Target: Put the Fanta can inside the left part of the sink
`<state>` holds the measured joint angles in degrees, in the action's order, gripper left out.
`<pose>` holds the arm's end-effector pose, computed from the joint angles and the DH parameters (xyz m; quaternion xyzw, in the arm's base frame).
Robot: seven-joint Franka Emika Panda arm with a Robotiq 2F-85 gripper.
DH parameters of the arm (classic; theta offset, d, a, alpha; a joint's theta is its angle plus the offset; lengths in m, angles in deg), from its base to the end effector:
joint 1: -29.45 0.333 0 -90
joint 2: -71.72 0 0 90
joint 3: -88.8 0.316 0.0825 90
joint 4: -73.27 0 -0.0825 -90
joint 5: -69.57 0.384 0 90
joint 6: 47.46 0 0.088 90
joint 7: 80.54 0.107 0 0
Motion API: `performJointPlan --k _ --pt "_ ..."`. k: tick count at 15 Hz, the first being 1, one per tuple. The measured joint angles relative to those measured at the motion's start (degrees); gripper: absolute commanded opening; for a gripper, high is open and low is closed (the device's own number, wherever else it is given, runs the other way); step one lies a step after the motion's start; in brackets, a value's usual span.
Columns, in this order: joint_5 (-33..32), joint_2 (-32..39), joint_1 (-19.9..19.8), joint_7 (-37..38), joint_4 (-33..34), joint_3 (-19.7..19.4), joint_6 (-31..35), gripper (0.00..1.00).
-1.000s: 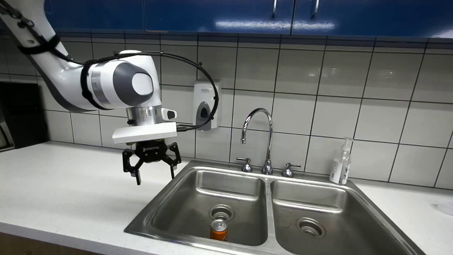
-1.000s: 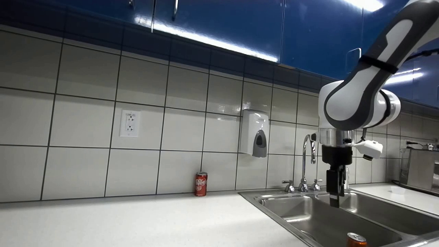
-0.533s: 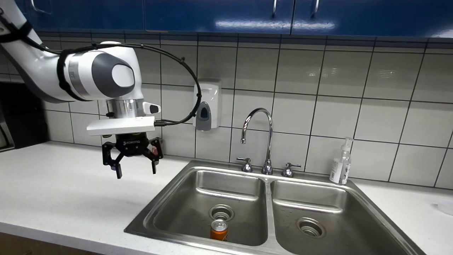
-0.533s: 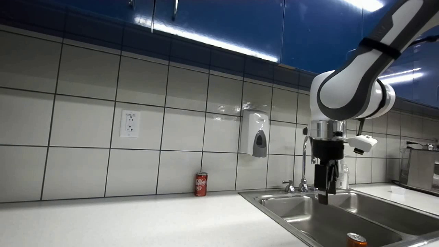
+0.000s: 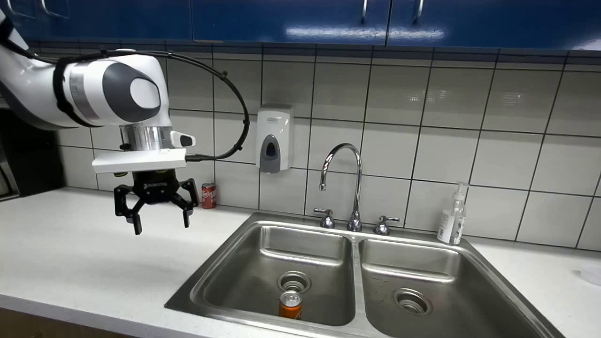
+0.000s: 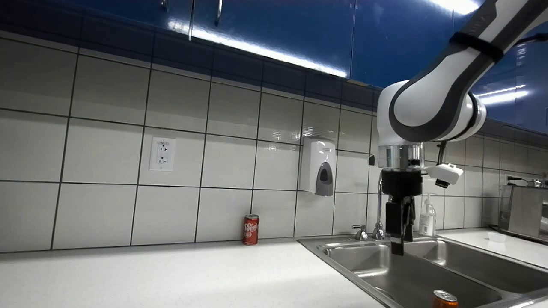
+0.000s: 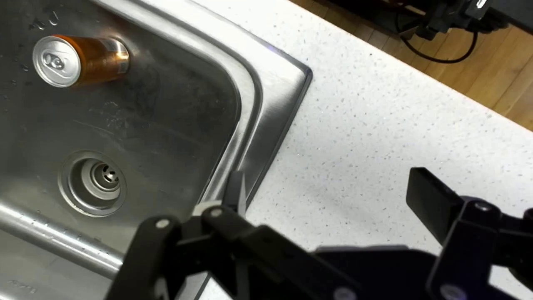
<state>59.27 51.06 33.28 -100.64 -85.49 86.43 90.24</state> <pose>0.3708 0.0094 0.3194 0.9660 0.2531 -0.0116 0.0517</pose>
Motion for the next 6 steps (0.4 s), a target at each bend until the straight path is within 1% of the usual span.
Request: performJointPlan --k 6 --pt "0.0 0.4 0.1 0.0 0.0 0.0 0.0 1.0"
